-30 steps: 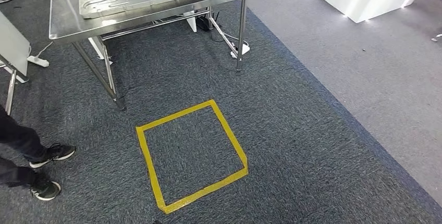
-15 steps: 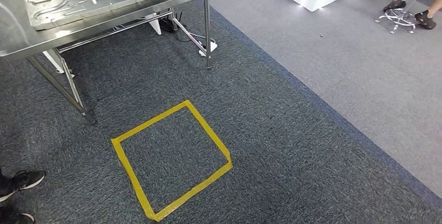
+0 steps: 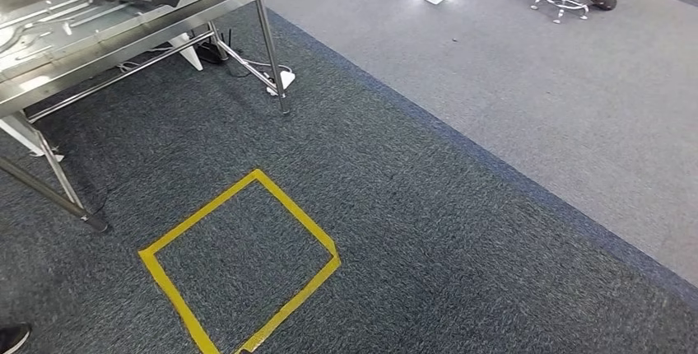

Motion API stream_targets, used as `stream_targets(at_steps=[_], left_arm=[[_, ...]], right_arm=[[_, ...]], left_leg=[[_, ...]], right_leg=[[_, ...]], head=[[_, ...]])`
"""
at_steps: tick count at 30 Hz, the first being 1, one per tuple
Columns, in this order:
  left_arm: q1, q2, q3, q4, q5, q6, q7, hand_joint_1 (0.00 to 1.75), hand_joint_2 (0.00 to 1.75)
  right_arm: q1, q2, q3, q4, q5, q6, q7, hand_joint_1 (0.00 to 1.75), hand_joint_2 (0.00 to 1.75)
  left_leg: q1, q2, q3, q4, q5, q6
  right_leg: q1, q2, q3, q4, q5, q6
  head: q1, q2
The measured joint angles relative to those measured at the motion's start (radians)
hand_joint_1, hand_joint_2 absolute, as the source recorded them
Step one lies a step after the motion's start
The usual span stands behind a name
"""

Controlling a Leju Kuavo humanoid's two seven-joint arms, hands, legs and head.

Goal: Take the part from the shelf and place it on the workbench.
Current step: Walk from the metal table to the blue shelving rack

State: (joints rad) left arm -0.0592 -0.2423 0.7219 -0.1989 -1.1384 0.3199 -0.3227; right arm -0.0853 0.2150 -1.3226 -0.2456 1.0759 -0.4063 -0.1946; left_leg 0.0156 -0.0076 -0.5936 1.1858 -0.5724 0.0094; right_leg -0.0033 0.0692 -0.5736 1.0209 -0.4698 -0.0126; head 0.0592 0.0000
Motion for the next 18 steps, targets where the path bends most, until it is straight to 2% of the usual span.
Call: stream_targets(at_steps=[2,3,4,5,6,8,10,11,12,13,14,15,16,17,18], left_arm=[[-0.001,0.001,0.001,0.0,0.0,0.0,0.0,0.0,0.0],[-0.002,0.001,0.001,0.0,0.0,0.001,0.0,0.0,0.0],[-0.003,0.001,0.001,0.0,0.0,0.001,0.0,0.0,0.0],[-0.005,0.001,0.001,0.0,0.0,0.001,0.0,0.0,0.0],[-0.005,0.001,0.001,0.0,0.0,0.001,0.0,0.0,0.0],[-0.005,0.0,0.001,0.0,0.0,0.002,0.0,0.0,0.0],[-0.003,-0.001,0.001,0.0,0.0,0.002,0.0,0.0,0.0],[-0.002,-0.001,0.001,0.0,0.0,0.002,0.0,0.0,0.0],[-0.001,-0.001,0.001,0.0,0.0,0.002,0.0,0.0,0.0],[-0.001,-0.001,0.001,0.0,0.0,0.002,0.0,0.0,0.0],[-0.001,-0.001,0.001,0.0,0.0,0.002,0.0,0.0,0.0],[-0.002,-0.001,0.001,0.0,0.0,0.002,0.0,0.0,0.0],[-0.002,-0.001,0.001,0.0,0.0,0.002,0.0,0.0,0.0],[-0.002,-0.001,0.001,0.0,0.0,0.002,0.0,0.0,0.0],[-0.003,0.0,0.001,0.0,-0.001,0.002,0.0,0.0,0.0]], right_arm=[[-0.002,0.003,0.0,0.0,0.0,0.0,0.0,0.0,0.0],[-0.002,0.004,0.0,0.001,0.0,0.0,0.0,0.0,0.0],[-0.001,0.005,0.0,0.001,0.0,0.0,0.0,0.0,0.0],[0.001,0.005,0.0,0.001,0.0,0.0,0.0,0.0,0.0],[0.004,0.005,0.0,0.001,0.0,0.0,0.0,0.0,0.0],[0.005,0.006,0.0,0.001,0.0,0.0,0.0,0.0,0.0],[0.003,0.006,0.0,0.001,0.0,0.0,0.0,0.0,0.0],[0.002,0.006,0.0,0.001,0.0,0.0,0.0,0.0,0.0],[0.002,0.006,0.0,0.001,0.0,0.0,0.0,0.0,0.0],[0.003,0.006,0.0,0.001,0.0,0.0,0.0,0.0,0.0],[0.004,0.006,0.0,0.001,0.0,0.0,0.001,0.0,0.0],[0.004,0.006,0.0,0.001,0.0,0.0,0.001,0.0,0.0],[0.004,0.006,0.0,0.001,0.001,0.0,0.003,0.0,0.0],[0.003,0.006,0.0,0.001,0.002,0.0,0.004,0.0,0.0],[0.002,0.006,0.001,0.001,0.002,0.0,0.006,0.0,0.0]], left_leg=[[-0.001,-0.04,0.047,-0.119,0.052,0.011],[-0.003,-0.054,0.057,-0.149,0.059,0.014],[-0.005,-0.058,0.06,-0.159,0.057,0.015],[-0.007,-0.05,0.063,-0.164,0.06,0.018],[-0.006,-0.04,0.066,-0.17,0.065,0.022],[-0.003,-0.017,0.073,-0.185,0.076,0.035],[-0.004,0.01,0.074,-0.191,0.079,0.043],[-0.006,0.024,0.074,-0.191,0.078,0.044],[-0.007,0.038,0.074,-0.191,0.077,0.044],[-0.007,0.052,0.074,-0.191,0.075,0.043],[-0.007,0.064,0.076,-0.19,0.074,0.041],[-0.006,0.075,0.079,-0.19,0.071,0.039],[-0.007,0.084,0.082,-0.19,0.068,0.035],[-0.009,0.093,0.085,-0.188,0.063,0.029],[-0.012,0.1,0.087,-0.187,0.059,0.023]], right_leg=[[0.001,0.025,-0.004,0.006,-0.001,0.005],[0.0,0.035,-0.007,0.007,0.0,0.009],[-0.002,0.044,-0.01,0.006,0.002,0.016],[-0.004,0.054,-0.012,0.004,0.005,0.023],[-0.006,0.052,-0.013,0.004,0.005,0.029],[-0.003,0.009,-0.031,0.041,-0.02,0.038],[-0.003,-0.045,-0.085,0.152,-0.084,0.045],[-0.005,-0.054,-0.118,0.218,-0.112,0.05],[-0.009,-0.058,-0.141,0.265,-0.126,0.053],[-0.012,-0.061,-0.145,0.275,-0.119,0.057],[-0.014,-0.066,-0.128,0.245,-0.095,0.059],[-0.016,-0.076,-0.092,0.18,-0.06,0.059],[-0.016,-0.097,-0.052,0.104,-0.032,0.057],[-0.014,-0.113,-0.02,0.045,-0.012,0.053],[-0.011,-0.124,-0.001,0.008,-0.003,0.047]], head=[[0.0,0.0],[0.001,0.0],[0.0,0.0],[0.0,0.0],[0.0,0.0],[0.002,0.0],[0.003,0.0],[0.003,0.0],[0.003,0.0],[0.003,0.0],[0.003,0.0],[0.003,0.0],[0.003,0.0],[0.003,0.0],[0.003,0.0]])
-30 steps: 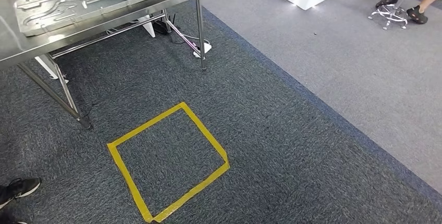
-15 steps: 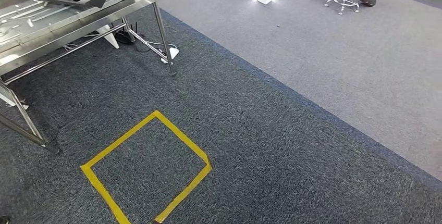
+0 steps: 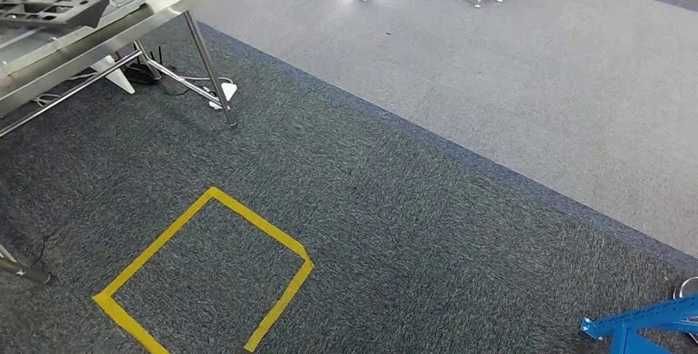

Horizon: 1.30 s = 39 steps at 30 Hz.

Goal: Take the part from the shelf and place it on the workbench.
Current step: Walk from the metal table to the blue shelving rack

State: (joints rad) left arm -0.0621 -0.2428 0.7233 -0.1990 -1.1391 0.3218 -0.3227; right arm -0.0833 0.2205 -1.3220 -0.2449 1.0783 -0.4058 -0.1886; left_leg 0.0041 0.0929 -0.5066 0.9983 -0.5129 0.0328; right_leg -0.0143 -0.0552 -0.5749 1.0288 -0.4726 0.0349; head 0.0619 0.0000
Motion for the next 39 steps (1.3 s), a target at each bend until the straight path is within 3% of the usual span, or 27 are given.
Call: stream_targets(at_steps=[1,3,5,7,9,10,11,12,14,16,18,19,21,23,24,25,26,27,28,30,31,33,34,36,38,39], left_arm=[[-0.001,0.0,0.0,0.0,0.0,-0.001,0.0,0.0,0.0],[-0.004,0.0,0.0,0.0,-0.001,-0.002,0.0,0.0,0.0],[-0.006,-0.001,0.0,0.0,-0.002,-0.002,0.0,0.0,0.0],[-0.004,-0.001,0.0,0.0,-0.002,-0.002,0.0,0.0,0.0],[0.0,-0.001,0.0,0.0,-0.002,-0.002,0.0,0.0,0.0],[0.002,-0.001,0.0,0.0,-0.002,-0.002,0.0,0.0,0.0],[0.003,-0.001,0.0,0.0,-0.001,-0.002,0.0,0.0,0.0],[0.004,-0.001,0.0,0.0,0.0,-0.002,0.0,0.0,0.0],[0.004,0.0,0.0,0.0,0.0,-0.003,0.0,0.0,0.0],[0.004,0.0,0.0,0.0,-0.001,-0.003,0.0,0.0,0.0],[0.002,0.0,0.0,0.0,-0.002,-0.004,0.0,0.0,0.0],[0.002,0.0,0.0,0.0,-0.002,-0.003,0.0,0.0,0.0],[0.001,0.0,0.0,0.0,-0.003,-0.003,-0.002,0.0,0.0],[0.002,0.0,0.0,0.0,-0.003,-0.003,-0.003,0.0,0.0],[0.003,0.0,0.0,0.0,-0.003,-0.003,-0.003,0.0,0.0],[0.004,0.0,0.0,0.0,-0.003,-0.003,-0.003,0.0,0.0],[0.004,0.001,0.0,0.0,-0.003,-0.003,-0.003,0.0,0.0],[0.003,0.0,0.0,0.0,-0.003,-0.003,-0.003,0.0,0.0],[0.002,0.0,0.0,0.0,-0.003,-0.003,-0.003,0.0,0.0],[0.001,0.0,0.0,0.0,-0.005,-0.003,-0.003,0.0,0.0],[0.0,0.0,0.0,0.0,-0.005,-0.003,-0.003,0.0,0.0],[-0.003,0.0,0.0,0.0,-0.006,-0.003,-0.003,0.0,0.0],[-0.006,0.0,0.0,0.0,-0.006,-0.003,-0.003,0.0,0.0],[-0.007,0.0,0.0,0.0,-0.007,-0.003,-0.003,0.0,0.0],[-0.004,0.0,0.0,0.0,-0.008,-0.002,-0.003,0.0,0.0],[-0.002,0.0,0.0,0.0,-0.008,-0.002,-0.003,0.0,0.0]], right_arm=[[-0.001,0.0,0.0,0.0,0.001,0.0,0.001,0.0,0.0],[0.001,0.0,0.001,0.0,0.002,0.001,0.002,0.0,0.0],[0.002,0.001,0.001,0.0,0.002,0.001,0.003,0.0,0.0],[0.0,0.003,0.001,0.0,0.002,0.001,0.003,0.0,0.0],[0.0,0.003,0.002,0.0,0.002,0.002,0.003,0.0,0.0],[0.001,0.003,0.002,0.0,0.002,0.002,0.003,0.0,0.0],[0.001,0.003,0.002,0.0,0.002,0.002,0.003,0.0,0.0],[0.001,0.003,0.002,0.0,0.002,0.003,0.003,0.0,0.0],[0.0,0.005,0.002,0.0,0.002,0.003,0.004,0.0,0.0],[0.0,0.006,0.003,0.0,0.002,0.003,0.005,0.0,0.0],[0.003,0.006,0.004,0.0,0.002,0.005,0.006,0.0,0.0],[0.005,0.006,0.004,0.0,0.002,0.006,0.006,0.0,0.0],[0.006,0.006,0.005,0.0,0.002,0.007,0.006,0.0,0.0],[0.003,0.006,0.006,0.0,0.003,0.008,0.006,0.0,0.0],[0.002,0.006,0.006,0.0,0.003,0.008,0.006,0.0,0.0],[0.003,0.006,0.007,0.0,0.003,0.008,0.006,0.0,0.0],[0.004,0.006,0.007,0.0,0.004,0.008,0.006,0.0,0.0],[0.004,0.006,0.007,0.0,0.004,0.008,0.006,0.0,0.0],[0.005,0.006,0.007,0.0,0.004,0.009,0.006,0.0,0.0],[0.003,0.006,0.008,0.0,0.006,0.01,0.006,0.0,0.0],[0.002,0.006,0.008,0.0,0.006,0.01,0.006,0.0,0.0],[0.003,0.006,0.009,0.0,0.007,0.01,0.006,0.0,0.0],[0.004,0.006,0.009,0.0,0.007,0.01,0.006,0.0,0.0],[0.003,0.007,0.01,0.0,0.007,0.011,0.006,0.0,0.0],[0.001,0.007,0.01,0.0,0.007,0.011,0.006,0.0,0.0],[0.0,0.007,0.01,0.0,0.007,0.011,0.006,0.0,0.0]], left_leg=[[-0.002,0.007,0.002,0.0,-0.003,-0.006],[-0.001,0.019,0.008,0.0,-0.008,-0.017],[0.003,-0.012,0.001,0.03,-0.033,-0.026],[0.007,-0.065,-0.047,0.139,-0.097,-0.032],[0.008,-0.083,-0.11,0.268,-0.147,-0.034],[0.008,-0.084,-0.126,0.294,-0.144,-0.033],[0.008,-0.086,-0.123,0.279,-0.12,-0.032],[0.008,-0.092,-0.103,0.225,-0.08,-0.03],[0.011,-0.139,-0.05,0.09,-0.013,-0.025],[0.011,-0.176,-0.029,0.03,0.003,-0.02],[0.009,-0.161,-0.027,0.026,0.006,-0.01],[0.009,-0.149,-0.024,0.021,0.01,-0.003],[0.01,-0.122,-0.02,0.009,0.018,0.012],[0.006,-0.092,-0.019,0.007,0.018,0.019],[0.004,-0.076,-0.02,0.007,0.017,0.02],[0.002,-0.061,-0.019,0.007,0.015,0.021],[0.002,-0.047,-0.018,0.007,0.013,0.02],[0.001,-0.036,-0.016,0.007,0.011,0.019],[0.001,-0.025,-0.012,0.007,0.009,0.017],[-0.003,-0.008,-0.006,0.008,0.002,0.008],[-0.004,-0.001,-0.004,0.008,-0.001,0.003],[-0.004,0.013,0.002,0.007,-0.004,-0.007],[-0.002,0.009,0.005,0.01,-0.008,-0.012],[0.001,-0.031,-0.012,0.057,-0.043,-0.022],[0.004,-0.075,-0.068,0.18,-0.109,-0.026],[0.004,-0.082,-0.1,0.247,-0.136,-0.027]], right_leg=[[0.004,-0.003,0.005,-0.013,0.0,-0.006],[0.005,0.018,0.004,-0.015,0.003,-0.019],[0.001,0.036,0.006,-0.023,0.008,-0.032],[0.0,0.054,0.006,-0.027,0.012,-0.041],[0.003,0.078,0.005,-0.026,0.012,-0.044],[0.004,0.091,0.006,-0.025,0.011,-0.044],[0.004,0.105,0.006,-0.023,0.011,-0.044],[0.004,0.119,0.007,-0.021,0.01,-0.043],[0.004,0.145,0.003,-0.011,0.007,-0.037],[0.003,0.167,-0.006,-0.004,0.007,-0.026],[0.0,0.187,-0.013,-0.006,0.011,-0.012],[0.0,0.18,-0.016,-0.002,0.009,-0.007],[0.002,0.129,-0.042,0.051,-0.025,0.0],[0.002,0.077,-0.102,0.177,-0.091,0.007],[0.001,0.068,-0.132,0.238,-0.115,0.009],[-0.001,0.064,-0.148,0.272,-0.121,0.011],[-0.001,0.061,-0.143,0.266,-0.107,0.012],[-0.001,0.055,-0.116,0.22,-0.079,0.011],[0.0,0.041,-0.074,0.146,-0.044,0.007],[0.008,0.01,-0.007,0.023,-0.004,-0.004],[0.013,0.001,0.008,-0.005,0.002,-0.011],[0.018,0.014,0.007,-0.014,0.002,-0.021],[0.016,0.022,0.008,-0.018,0.004,-0.026],[0.01,0.039,0.012,-0.027,0.01,-0.039],[0.008,0.058,0.014,-0.03,0.012,-0.047],[0.008,0.069,0.013,-0.029,0.012,-0.048]], head=[[0.0,0.0],[0.0,0.0],[-0.001,0.0],[-0.001,0.0],[-0.001,0.0],[-0.001,0.0],[-0.001,0.0],[-0.001,0.0],[-0.001,0.0],[0.0,0.0],[0.0,0.0],[0.0,0.0],[0.001,0.0],[0.002,0.0],[0.002,0.0],[0.002,0.0],[0.002,0.0],[0.002,0.0],[0.002,0.0],[0.002,0.0],[0.002,0.0],[0.002,0.0],[0.002,0.0],[0.001,0.0],[0.0,0.0],[0.0,0.0]])
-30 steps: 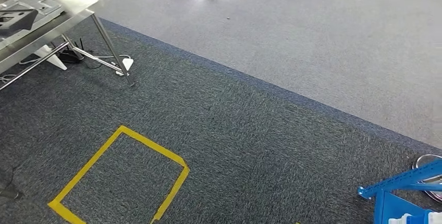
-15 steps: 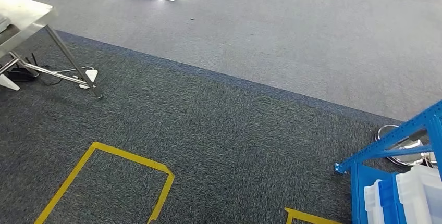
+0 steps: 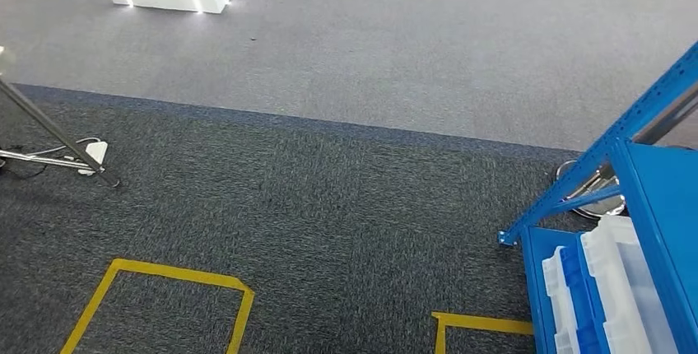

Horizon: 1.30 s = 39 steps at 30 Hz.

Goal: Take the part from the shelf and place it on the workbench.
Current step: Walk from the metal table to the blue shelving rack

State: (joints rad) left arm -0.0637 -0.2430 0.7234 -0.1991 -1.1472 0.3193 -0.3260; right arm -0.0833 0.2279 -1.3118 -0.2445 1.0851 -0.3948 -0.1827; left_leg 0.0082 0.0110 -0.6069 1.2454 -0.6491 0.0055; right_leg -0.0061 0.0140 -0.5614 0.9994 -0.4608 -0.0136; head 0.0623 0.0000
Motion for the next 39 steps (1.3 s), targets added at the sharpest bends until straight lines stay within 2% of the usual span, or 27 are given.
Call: stream_targets(at_steps=[1,2,3,4,6,8,10,12,14,16,17,18,19,21,23,25,26,28,29,30,31,32,33,34,36,38,39], left_arm=[[0.002,0.0,0.0,0.0,0.0,0.0,0.0,0.0,0.0],[0.004,0.0,0.0,0.0,0.0,0.0,0.0,0.0,0.0],[0.004,0.0,0.0,0.0,0.0,0.0,0.0,0.0,0.0],[0.004,0.001,0.0,0.0,0.0,0.0,0.0,0.0,0.0],[0.004,0.001,0.0,0.0,-0.001,0.0,-0.001,0.0,0.0],[0.003,0.001,0.0,0.0,-0.001,-0.001,-0.002,0.0,0.0],[0.001,0.0,0.0,0.0,-0.001,-0.001,-0.002,0.0,0.0],[0.0,0.0,0.0,0.0,-0.001,-0.001,-0.002,0.0,0.0],[0.002,0.0,0.0,0.0,-0.001,-0.001,-0.003,0.0,0.0],[0.004,0.001,0.0,0.0,-0.001,-0.001,-0.003,0.0,0.0],[0.005,0.001,0.0,0.0,-0.001,-0.001,-0.002,0.0,0.0],[0.004,0.001,0.0,0.0,-0.001,-0.001,-0.002,0.0,0.0],[0.003,0.001,0.0,0.0,-0.002,-0.001,-0.002,0.0,0.0],[0.002,0.001,0.0,0.0,-0.002,0.0,-0.003,0.0,0.0],[0.001,0.001,0.0,0.0,-0.003,0.001,-0.003,0.0,0.0],[-0.002,0.001,0.0,0.0,-0.003,0.002,-0.005,0.0,0.0],[-0.004,0.001,0.0,0.0,-0.002,0.004,-0.008,0.0,0.0],[-0.006,0.002,0.0,0.0,-0.002,0.007,-0.013,0.0,0.0],[-0.007,0.002,0.0,0.0,-0.002,0.008,-0.015,0.0,0.0],[-0.005,0.003,0.0,0.0,-0.001,0.009,-0.015,0.0,0.0],[-0.004,0.004,0.0,0.0,-0.001,0.009,-0.015,0.0,0.0],[-0.002,0.004,0.0,0.0,-0.001,0.01,-0.015,0.0,0.0],[0.0,0.005,0.0,0.0,-0.001,0.01,-0.015,0.0,0.0],[0.0,0.006,0.001,0.0,-0.001,0.01,-0.015,0.0,0.0],[0.001,0.007,0.001,0.0,-0.002,0.01,-0.014,0.0,0.0],[-0.001,0.008,0.001,0.0,-0.003,0.01,-0.014,0.0,0.0],[-0.002,0.008,0.001,0.0,-0.003,0.01,-0.014,0.0,0.0]], right_arm=[[0.0,0.0,0.0,0.0,0.0,0.0,0.0,0.0,0.0],[0.001,0.0,0.0,0.0,0.0,0.0,0.0,0.0,0.0],[0.001,0.0,0.001,0.0,0.0,0.0,0.0,0.0,0.0],[0.001,0.0,0.001,0.0,0.0,0.0,0.0,0.0,0.0],[-0.001,0.001,0.002,0.0,0.001,0.0,0.0,0.0,0.0],[-0.001,0.001,0.003,0.0,0.002,0.0,0.0,0.0,0.0],[0.004,0.001,0.003,0.0,0.003,0.0,0.0,0.0,0.0],[0.006,0.001,0.003,0.0,0.003,0.0,0.0,0.0,0.0],[0.004,0.001,0.003,0.0,0.003,0.0,0.0,0.0,0.0],[0.003,0.001,0.003,0.0,0.003,0.0,0.0,0.0,0.0],[0.003,0.001,0.003,0.0,0.003,0.0,0.0,0.0,0.0],[0.004,0.001,0.003,0.0,0.003,0.0,0.0,0.0,0.0],[0.005,0.001,0.003,0.0,0.003,0.0,0.0,0.0,0.0],[0.004,0.001,0.003,0.0,0.004,0.001,0.0,0.0,0.0],[0.001,0.0,0.004,0.0,0.005,0.002,0.0,0.0,0.0],[0.001,0.0,0.004,0.0,0.005,0.002,0.0,0.0,0.0],[0.002,0.0,0.004,0.0,0.006,0.003,0.0,0.0,0.0],[0.0,0.001,0.004,0.0,0.006,0.004,-0.002,0.0,0.0],[-0.001,0.001,0.004,0.0,0.006,0.005,-0.002,0.0,0.0],[-0.002,0.001,0.004,0.0,0.006,0.006,-0.002,0.0,0.0],[-0.003,0.001,0.004,0.0,0.006,0.007,-0.002,0.0,0.0],[-0.003,0.001,0.004,0.0,0.006,0.008,-0.002,0.0,0.0],[-0.002,0.001,0.004,0.0,0.006,0.008,-0.002,0.0,0.0],[-0.002,0.001,0.004,0.0,0.005,0.009,-0.002,0.0,0.0],[-0.003,0.003,0.004,0.001,0.005,0.01,-0.002,0.0,0.0],[-0.003,0.004,0.004,0.001,0.005,0.01,-0.002,0.0,0.0],[-0.002,0.004,0.004,0.001,0.005,0.01,-0.002,0.0,0.0]], left_leg=[[0.001,-0.002,-0.024,0.045,-0.009,-0.001],[0.002,-0.003,-0.032,0.054,0.003,-0.001],[0.003,-0.005,-0.021,0.02,0.035,-0.001],[0.005,-0.015,0.006,-0.045,0.078,-0.001],[0.01,-0.055,0.056,-0.171,0.135,0.002],[0.008,-0.075,0.071,-0.213,0.141,0.009],[0.006,-0.056,0.074,-0.219,0.147,0.024],[0.007,-0.033,0.078,-0.232,0.156,0.04],[0.005,-0.008,0.078,-0.237,0.159,0.049],[0.001,0.021,0.077,-0.237,0.157,0.051],[-0.001,0.035,0.078,-0.237,0.155,0.051],[-0.002,0.047,0.08,-0.237,0.153,0.051],[-0.002,0.057,0.083,-0.237,0.15,0.049],[-0.004,0.076,0.091,-0.237,0.144,0.043],[-0.007,0.092,0.098,-0.237,0.138,0.032],[-0.007,0.106,0.104,-0.239,0.134,0.022],[-0.006,0.098,0.105,-0.233,0.126,0.016],[-0.002,0.052,0.081,-0.168,0.083,0.008],[0.0,0.023,0.054,-0.108,0.051,0.005],[0.001,0.007,0.02,-0.038,0.021,0.003],[0.001,0.001,-0.011,0.019,0.004,0.002],[0.002,-0.002,-0.029,0.047,0.006,0.001],[0.002,-0.003,-0.031,0.038,0.029,0.001],[0.003,-0.009,-0.014,-0.012,0.069,0.001],[0.007,-0.048,0.036,-0.146,0.138,0.003],[0.008,-0.078,0.06,-0.209,0.157,0.008],[0.006,-0.076,0.061,-0.211,0.155,0.012]], right_leg=[[0.0,0.013,0.0,0.001,0.0,0.0],[0.0,0.026,0.001,0.002,0.0,0.0],[0.0,0.041,0.002,0.004,-0.001,0.001],[-0.001,0.055,0.002,0.008,-0.003,0.003],[-0.001,0.08,-0.002,0.019,-0.007,0.011],[-0.002,0.1,-0.011,0.025,-0.008,0.024],[-0.006,0.11,-0.016,0.025,-0.005,0.037],[-0.005,0.071,-0.032,0.055,-0.027,0.046],[-0.004,0.014,-0.083,0.161,-0.087,0.051],[-0.007,-0.003,-0.142,0.28,-0.134,0.056],[-0.008,-0.006,-0.15,0.298,-0.131,0.057],[-0.008,-0.01,-0.137,0.274,-0.109,0.057],[-0.007,-0.019,-0.105,0.214,-0.075,0.054],[0.001,-0.059,-0.031,0.074,-0.022,0.043],[0.01,-0.078,-0.003,0.016,-0.009,0.031],[0.01,-0.058,-0.002,0.012,-0.006,0.022],[0.006,-0.047,0.002,0.006,-0.003,0.017],[-0.001,-0.027,0.01,-0.006,0.003,0.006],[-0.001,-0.017,0.01,-0.007,0.004,0.003],[0.0,-0.005,0.009,-0.006,0.004,0.001],[0.0,0.008,0.008,-0.004,0.004,0.0],[0.0,0.022,0.008,-0.002,0.003,0.0],[0.0,0.037,0.008,0.0,0.002,0.0],[-0.001,0.052,0.008,0.004,0.001,0.002],[-0.002,0.077,0.004,0.016,-0.005,0.011],[-0.001,0.097,-0.005,0.025,-0.008,0.021],[-0.002,0.106,-0.01,0.026,-0.006,0.027]], head=[[0.0,0.0],[0.0,0.0],[0.0,0.0],[0.0,0.0],[0.0,0.0],[0.001,0.0],[0.001,0.0],[0.002,0.0],[0.002,0.0],[0.002,0.0],[0.002,0.0],[0.002,0.0],[0.002,0.0],[0.002,0.0],[0.002,0.0],[0.002,0.0],[0.001,0.0],[-0.001,0.0],[-0.002,0.0],[-0.003,0.0],[-0.003,0.0],[-0.003,0.0],[-0.003,0.0],[-0.003,0.0],[-0.002,0.0],[-0.002,0.0],[-0.002,0.0]])
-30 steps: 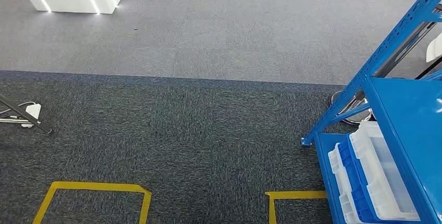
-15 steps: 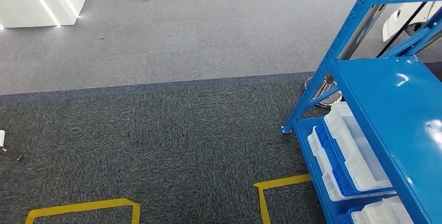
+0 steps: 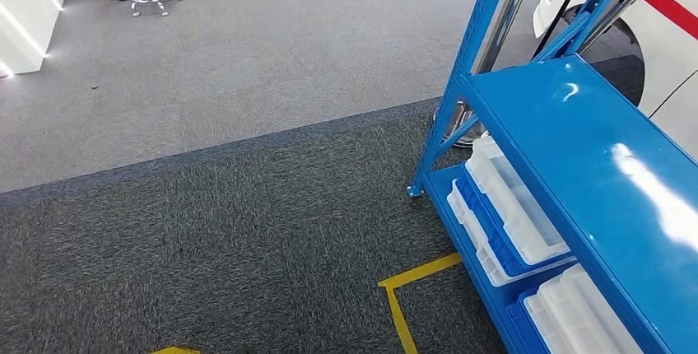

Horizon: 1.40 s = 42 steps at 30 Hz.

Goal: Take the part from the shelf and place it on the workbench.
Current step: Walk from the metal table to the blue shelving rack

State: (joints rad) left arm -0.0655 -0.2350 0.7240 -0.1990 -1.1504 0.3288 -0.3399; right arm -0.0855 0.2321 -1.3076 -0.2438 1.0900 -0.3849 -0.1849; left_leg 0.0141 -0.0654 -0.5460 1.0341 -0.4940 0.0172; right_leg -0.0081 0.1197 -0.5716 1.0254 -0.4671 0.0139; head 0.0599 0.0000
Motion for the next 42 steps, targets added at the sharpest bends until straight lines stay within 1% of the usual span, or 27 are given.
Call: stream_targets(at_steps=[1,3,5,7,8,9,11,13,14,16,17,19,21,22,23,24,26,28,30,32,33,35,36,38,39,40,42], left_arm=[[-0.001,0.0,0.0,0.0,0.0,0.0,0.0,0.0,0.0],[-0.002,0.0,0.0,0.0,-0.001,0.0,0.0,0.0,0.0],[-0.001,0.0,0.0,0.0,-0.002,0.0,0.0,0.0,0.0],[0.003,0.0,0.0,0.0,-0.003,0.0,0.0,0.0,0.0],[0.004,0.001,0.0,0.0,-0.003,0.0,0.0,0.0,0.0],[0.004,0.001,0.0,0.0,-0.003,0.0,0.0,0.0,0.0],[0.003,0.001,0.0,0.0,-0.004,0.0,0.0,0.0,0.0],[0.002,0.001,0.0,0.0,-0.005,0.0,0.0,0.0,0.0],[0.002,0.001,0.0,0.0,-0.005,0.0,0.0,0.0,0.0],[-0.001,0.001,0.0,0.0,-0.005,0.0,0.001,0.0,0.0],[-0.003,0.001,0.0,0.0,-0.005,0.0,0.001,0.0,0.0],[-0.004,0.001,0.0,0.0,-0.006,0.0,0.001,0.0,0.0],[-0.003,0.001,0.0,0.0,-0.006,0.001,0.001,0.0,0.0],[-0.001,0.001,0.0,0.0,-0.005,0.001,0.001,0.0,0.0],[0.001,0.002,0.0,0.0,-0.005,0.001,0.001,0.0,0.0],[0.003,0.002,0.0,0.0,-0.005,0.0,0.002,0.0,0.0],[0.005,0.003,0.001,0.0,-0.005,0.0,0.002,0.0,0.0],[0.006,0.004,0.001,0.0,-0.005,0.0,0.002,0.0,0.0],[0.005,0.005,0.001,0.0,-0.005,-0.001,0.002,0.0,0.0],[0.004,0.005,0.001,0.0,-0.005,-0.003,0.002,0.0,0.0],[0.003,0.005,0.001,0.0,-0.005,-0.003,0.002,0.0,0.0],[0.003,0.005,0.001,0.0,-0.006,-0.004,0.002,0.0,0.0],[0.004,0.005,0.001,0.0,-0.006,-0.005,0.002,0.0,0.0],[0.007,0.006,0.001,0.0,-0.006,-0.006,0.002,0.0,0.0],[0.008,0.006,0.002,0.0,-0.006,-0.007,0.002,0.0,0.0],[0.007,0.006,0.002,0.0,-0.006,-0.007,0.002,0.0,0.0],[0.006,0.006,0.002,0.0,-0.006,-0.008,0.002,0.0,0.0]], right_arm=[[0.002,0.0,0.0,0.0,0.0,0.0,0.0,0.0,0.0],[0.005,0.001,0.0,0.0,-0.001,0.0,0.001,0.0,0.0],[0.003,0.001,0.0,0.001,-0.001,0.0,0.001,0.0,0.0],[0.001,0.001,0.0,0.001,-0.001,0.0,0.001,0.0,0.0],[0.001,0.001,0.0,0.001,-0.001,0.0,0.001,0.0,0.0],[0.002,0.001,0.0,0.001,-0.001,0.001,0.001,0.0,0.0],[0.004,0.001,0.0,0.001,-0.001,0.002,0.002,0.0,0.0],[0.003,0.001,0.0,0.002,0.0,0.001,0.003,0.0,0.0],[0.002,0.001,0.0,0.002,0.001,0.001,0.003,0.0,0.0],[0.002,0.001,0.0,0.002,0.001,0.001,0.003,0.0,0.0],[0.003,0.001,0.0,0.002,0.001,0.001,0.003,0.0,0.0],[0.003,0.002,0.0,0.002,0.001,0.001,0.003,0.0,0.0],[0.001,0.002,0.0,0.002,0.001,0.001,0.003,0.0,0.0],[0.001,0.002,0.0,0.002,0.001,0.001,0.004,0.0,0.0],[0.001,0.002,0.0,0.002,0.001,0.001,0.005,0.0,0.0],[0.002,0.002,0.0,0.002,0.002,0.001,0.008,0.0,0.0],[0.003,0.003,0.0,0.002,0.003,0.001,0.014,0.0,0.0],[0.003,0.005,0.0,0.003,0.004,0.001,0.017,0.0,0.0],[0.004,0.007,0.001,0.003,0.004,0.001,0.018,0.0,0.0],[0.008,0.007,0.0,0.003,0.004,0.001,0.018,0.0,0.0],[0.01,0.007,0.0,0.003,0.004,0.0,0.018,0.0,0.0],[0.01,0.008,0.001,0.003,0.004,0.0,0.018,0.0,0.0],[0.008,0.008,0.001,0.003,0.004,0.0,0.018,0.0,0.0],[0.007,0.008,0.001,0.003,0.004,0.002,0.018,0.0,0.0],[0.007,0.008,0.001,0.003,0.004,0.003,0.018,0.0,0.0],[0.008,0.008,0.001,0.003,0.004,0.003,0.019,0.0,0.0],[0.009,0.008,0.001,0.003,0.004,0.003,0.019,0.0,0.0]], left_leg=[[0.0,0.01,0.0,-0.002,0.004,0.007],[0.0,0.032,0.003,-0.011,0.011,0.023],[0.0,0.058,0.003,-0.017,0.014,0.033],[-0.003,0.088,0.001,-0.018,0.013,0.037],[-0.004,0.103,0.002,-0.017,0.011,0.037],[-0.004,0.116,0.002,-0.017,0.01,0.037],[-0.004,0.138,0.008,-0.017,0.006,0.034],[-0.008,0.156,0.015,-0.017,0.0,0.026],[-0.009,0.164,0.018,-0.017,-0.003,0.02],[-0.01,0.179,0.025,-0.02,-0.006,0.009],[-0.009,0.181,0.029,-0.019,-0.009,0.003],[-0.006,0.144,0.017,0.02,-0.039,-0.006],[-0.004,0.092,-0.038,0.137,-0.103,-0.012],[-0.003,0.08,-0.072,0.205,-0.13,-0.014],[-0.003,0.075,-0.098,0.253,-0.141,-0.015],[-0.003,0.074,-0.109,0.266,-0.13,-0.015],[-0.002,0.062,-0.076,0.175,-0.057,-0.012],[0.0,0.02,-0.025,0.047,0.001,-0.007],[-0.001,0.0,-0.007,0.001,0.009,-0.001],[-0.002,0.019,-0.005,-0.005,0.014,0.01],[-0.001,0.03,-0.002,-0.011,0.017,0.018],[0.003,0.055,0.001,-0.023,0.024,0.031],[0.001,0.068,0.001,-0.025,0.024,0.033],[-0.002,0.097,0.001,-0.024,0.021,0.036],[-0.003,0.111,0.001,-0.024,0.02,0.036],[-0.003,0.123,0.003,-0.024,0.018,0.035],[-0.004,0.144,0.011,-0.024,0.012,0.031]], right_leg=[[-0.002,0.007,-0.003,-0.001,0.002,0.006],[-0.003,-0.024,-0.013,0.016,-0.01,0.016],[-0.002,-0.083,-0.054,0.104,-0.064,0.023],[-0.005,-0.107,-0.119,0.235,-0.122,0.03],[-0.006,-0.11,-0.137,0.273,-0.13,0.032],[-0.007,-0.113,-0.137,0.274,-0.118,0.033],[-0.006,-0.133,-0.076,0.161,-0.053,0.029],[0.003,-0.166,-0.009,0.033,-0.008,0.017],[0.007,-0.175,0.006,0.002,-0.001,0.01],[0.012,-0.165,0.006,-0.008,-0.001,-0.001],[0.009,-0.155,0.009,-0.013,0.001,-0.006],[0.001,-0.135,0.017,-0.024,0.008,-0.018],[-0.002,-0.115,0.019,-0.029,0.011,-0.026],[-0.001,-0.102,0.018,-0.028,0.012,-0.027],[-0.001,-0.089,0.018,-0.027,0.012,-0.028],[0.0,-0.075,0.018,-0.025,0.011,-0.028],[-0.001,-0.046,0.018,-0.019,0.008,-0.025],[0.0,-0.021,0.014,-0.008,0.003,-0.018],[-0.001,-0.003,0.005,-0.001,0.001,-0.006],[-0.004,0.012,0.0,-0.002,0.003,0.007],[-0.003,0.001,-0.003,0.004,-0.002,0.012],[-0.002,-0.05,-0.034,0.067,-0.042,0.021],[-0.001,-0.082,-0.065,0.129,-0.076,0.025],[-0.004,-0.108,-0.128,0.254,-0.125,0.032],[-0.006,-0.113,-0.14,0.277,-0.124,0.034],[-0.006,-0.117,-0.129,0.257,-0.103,0.034],[-0.003,-0.148,-0.057,0.122,-0.036,0.026]], head=[[0.0,0.0],[0.001,0.0],[0.002,0.0],[0.002,0.0],[0.002,0.0],[0.002,0.0],[0.002,0.0],[0.002,0.0],[0.002,0.0],[0.002,0.0],[0.002,0.0],[0.0,0.0],[-0.002,0.0],[-0.002,0.0],[-0.002,0.0],[-0.002,0.0],[-0.002,0.0],[-0.002,0.0],[-0.002,0.0],[-0.002,0.0],[-0.001,0.0],[0.002,0.0],[0.003,0.0],[0.004,0.0],[0.004,0.0],[0.004,0.0],[0.004,0.0]])
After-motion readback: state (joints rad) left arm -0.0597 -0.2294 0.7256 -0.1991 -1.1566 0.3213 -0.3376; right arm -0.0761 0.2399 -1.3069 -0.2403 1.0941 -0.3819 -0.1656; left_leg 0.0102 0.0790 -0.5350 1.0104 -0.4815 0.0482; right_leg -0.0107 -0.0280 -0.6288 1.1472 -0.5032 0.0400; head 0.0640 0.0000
